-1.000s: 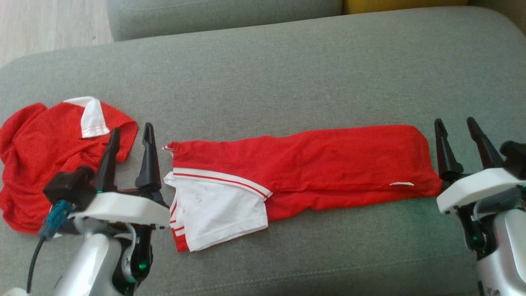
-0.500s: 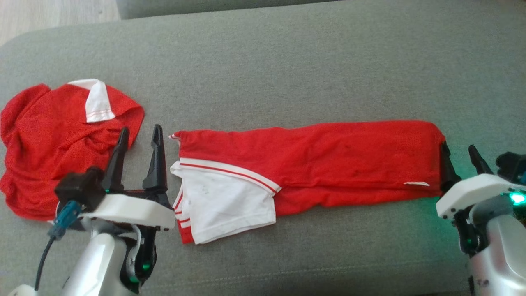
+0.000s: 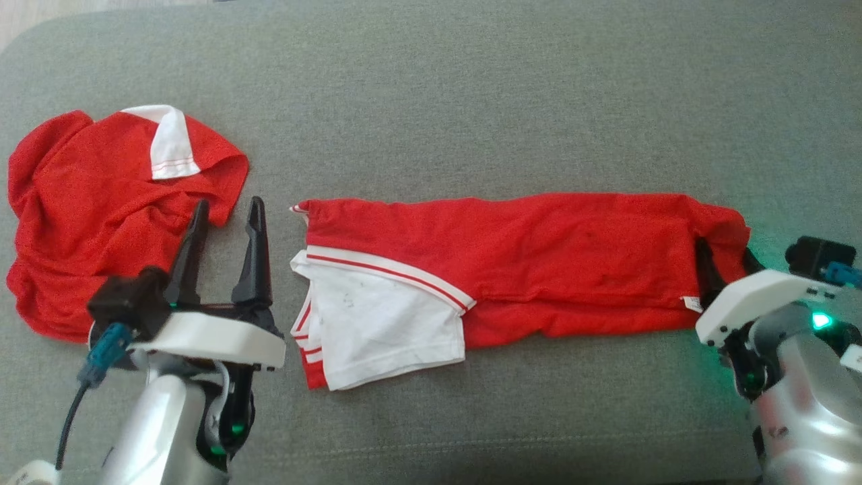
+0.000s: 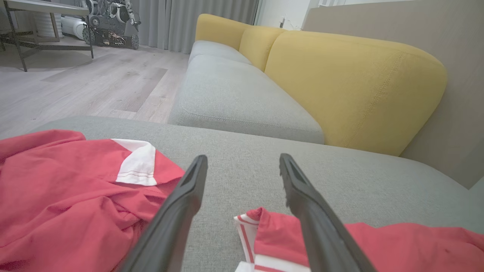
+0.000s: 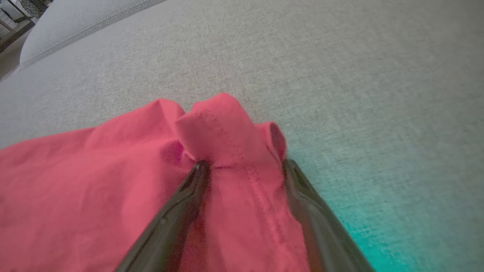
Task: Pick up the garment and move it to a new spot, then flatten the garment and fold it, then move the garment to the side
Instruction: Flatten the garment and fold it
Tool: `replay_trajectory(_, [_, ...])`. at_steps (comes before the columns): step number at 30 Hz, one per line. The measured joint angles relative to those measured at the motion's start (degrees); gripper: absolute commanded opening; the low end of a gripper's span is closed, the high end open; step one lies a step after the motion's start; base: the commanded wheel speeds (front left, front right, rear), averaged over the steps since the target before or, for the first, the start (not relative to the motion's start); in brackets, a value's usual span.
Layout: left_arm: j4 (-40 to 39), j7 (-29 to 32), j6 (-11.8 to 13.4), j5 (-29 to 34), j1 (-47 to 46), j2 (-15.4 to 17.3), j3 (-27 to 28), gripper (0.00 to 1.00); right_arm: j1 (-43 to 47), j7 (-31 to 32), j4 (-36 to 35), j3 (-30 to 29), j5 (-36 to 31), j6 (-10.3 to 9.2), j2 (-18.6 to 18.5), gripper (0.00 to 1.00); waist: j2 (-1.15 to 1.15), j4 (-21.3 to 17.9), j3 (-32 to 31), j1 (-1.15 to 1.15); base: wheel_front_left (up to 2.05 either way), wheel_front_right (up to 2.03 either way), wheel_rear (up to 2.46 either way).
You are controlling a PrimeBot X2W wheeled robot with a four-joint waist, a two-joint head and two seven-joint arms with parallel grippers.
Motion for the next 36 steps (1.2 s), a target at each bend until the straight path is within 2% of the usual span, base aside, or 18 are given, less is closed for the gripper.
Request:
replay_trajectory(1, [0.03, 0.01, 0.0, 0.09, -0.14, -0.01, 0.16, 1.0, -0.45, 0.64, 0.38, 0.75, 1.1, 0.0, -0.22, 1.0, 0.0, 0.07, 0.03, 0.0, 0.0, 0.0, 0.0])
replay_trajectory(2, [0.08, 0.0, -0.01, 0.09, -0.33, -0.05, 0.29, 1.0, -0.93, 1.36, 0.68, 1.46, 2.4, 0.0, -0.44, 0.15, 0.0, 0.13, 0.02, 0.0, 0.0, 0.0, 0.0])
replay_trajectory(3, [0.15, 0.0, -0.01, 0.09, -0.55, -0.13, 0.42, 1.0, -1.17, 1.68, 0.81, 2.6, 3.41, 0.0, -0.81, 0.0, 0.0, 0.18, -0.06, 0.0, 0.0, 0.0, 0.0])
replay_trajectory(7, [0.45, 0.0, -0.52, 0.48, -1.03, -0.57, 0.74, 1.0, -1.27, 1.77, 1.96, 4.8, 5.25, 0.0, -1.85, 0.0, 0.0, 0.28, -0.82, 0.0, 0.0, 0.0, 0.0])
replay_trajectory(12, [0.58, 0.0, -0.62, 0.48, -1.0, -1.24, 1.34, 1.0, -2.1, 0.22, 5.11, 3.52, 4.72, 0.0, -4.32, 0.0, 0.0, 0.19, -1.43, 0.0, 0.0, 0.0, 0.0])
replay_trajectory(19, [0.9, 0.0, -1.01, 0.97, -0.98, -1.7, 1.76, 1.0, -6.05, -5.84, 11.25, -7.1, -2.91, 0.01, -10.01, 0.0, 0.0, 0.17, -1.57, 0.0, 0.0, 0.0, 0.0])
replay_trajectory(22, [1.22, 0.0, -1.14, 0.98, -0.96, -1.98, 1.88, 1.0, -8.98, -9.17, 12.46, -12.26, -7.38, 0.0, -11.07, 0.0, 0.0, 0.28, -2.1, 0.0, 0.0, 0.0, 0.0])
replay_trajectory(25, [1.48, 0.0, -1.44, 0.99, -0.76, -2.22, 2.09, 1.0, -10.27, -10.09, 12.57, -13.34, -11.09, 0.0, -9.61, 0.0, 0.0, 0.29, -3.0, 0.0, 0.0, 0.0, 0.0])
replay_trajectory(29, [2.35, 0.0, -1.45, 1.0, 0.29, -2.82, 2.91, 1.0, -10.28, -10.04, 11.99, -11.02, -13.14, 0.0, -4.42, 0.0, 0.0, -0.2, -5.08, 0.0, 0.0, 0.0, 0.0])
replay_trajectory(34, [2.61, 0.0, -1.53, 1.29, 2.27, -3.27, 3.38, 1.0, -9.94, -8.31, 7.33, -4.79, -12.02, 0.0, 0.64, 0.0, 0.0, -1.32, -6.81, 0.0, 0.0, 0.0, 0.0])
replay_trajectory(36, [2.67, 0.0, -1.78, 1.53, 2.54, -3.55, 3.43, 1.0, -8.86, -6.16, 2.72, 0.09, -7.6, 0.0, 3.2, 0.0, 0.0, -1.77, -7.75, 0.0, 0.0, 0.0, 0.0])
